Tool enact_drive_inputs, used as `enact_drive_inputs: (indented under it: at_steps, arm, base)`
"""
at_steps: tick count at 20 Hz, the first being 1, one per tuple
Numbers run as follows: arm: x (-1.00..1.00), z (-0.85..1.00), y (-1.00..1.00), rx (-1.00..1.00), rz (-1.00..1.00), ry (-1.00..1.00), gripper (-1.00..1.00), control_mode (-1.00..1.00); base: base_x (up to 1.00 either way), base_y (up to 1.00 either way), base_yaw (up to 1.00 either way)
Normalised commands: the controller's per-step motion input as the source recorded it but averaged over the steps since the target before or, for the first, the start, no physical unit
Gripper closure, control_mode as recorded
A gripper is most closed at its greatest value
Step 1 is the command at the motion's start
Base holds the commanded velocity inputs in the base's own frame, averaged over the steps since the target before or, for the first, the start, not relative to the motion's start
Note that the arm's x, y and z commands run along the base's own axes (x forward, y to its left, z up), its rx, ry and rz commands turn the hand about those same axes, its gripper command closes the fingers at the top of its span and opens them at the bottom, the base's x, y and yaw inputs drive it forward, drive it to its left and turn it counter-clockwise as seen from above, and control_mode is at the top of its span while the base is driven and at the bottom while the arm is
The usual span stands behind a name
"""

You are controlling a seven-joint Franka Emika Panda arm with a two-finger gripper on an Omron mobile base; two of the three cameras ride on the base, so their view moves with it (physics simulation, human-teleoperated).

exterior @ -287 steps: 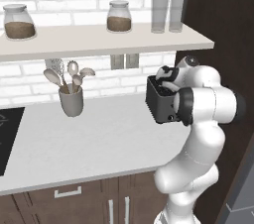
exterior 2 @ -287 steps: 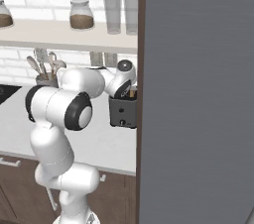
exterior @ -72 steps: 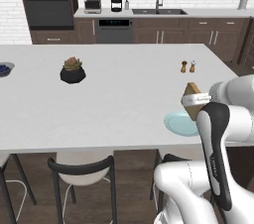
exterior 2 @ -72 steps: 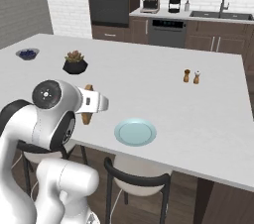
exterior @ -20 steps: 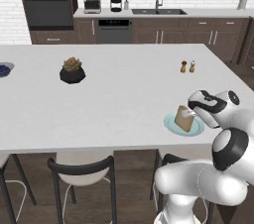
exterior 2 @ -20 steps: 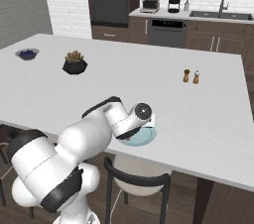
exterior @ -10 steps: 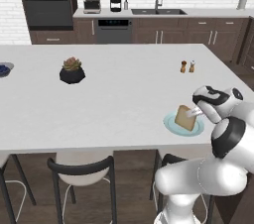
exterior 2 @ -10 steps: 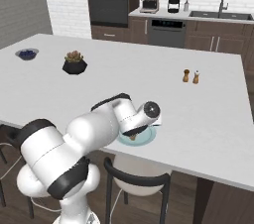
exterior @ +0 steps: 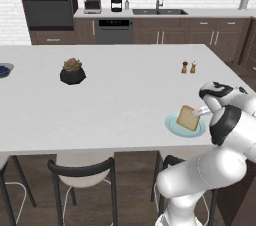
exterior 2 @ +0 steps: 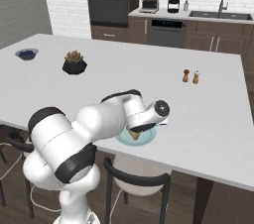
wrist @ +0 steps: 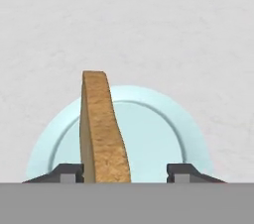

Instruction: Start the toaster. Once the lever pops up, take the bread to the plate on the dining counter.

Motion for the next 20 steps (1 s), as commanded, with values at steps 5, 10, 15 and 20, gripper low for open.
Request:
enact_drive_inputs:
  at_steps: [5, 10, 15, 20]
  arm:
    - [0.07, -0.1, -0.15, 0.0, 0.0, 0.05, -1.0, -1.0]
    - [0.0, -0.04, -0.14, -0.02, 0.0, 0.05, -1.0, -1.0]
    - [-0.05, 0.05, -0.07, -0.03, 0.0, 0.05, -1.0, -1.0]
    - [-0.55, 0.53, 0.24, -0.09, 0.0, 0.0, -1.0, -1.0]
  base:
    - [0.0, 0.0, 0.0]
    - [0.0, 0.0, 0.0]
    - [0.0, 0.0, 0.0]
    - [0.0, 0.0, 0.0]
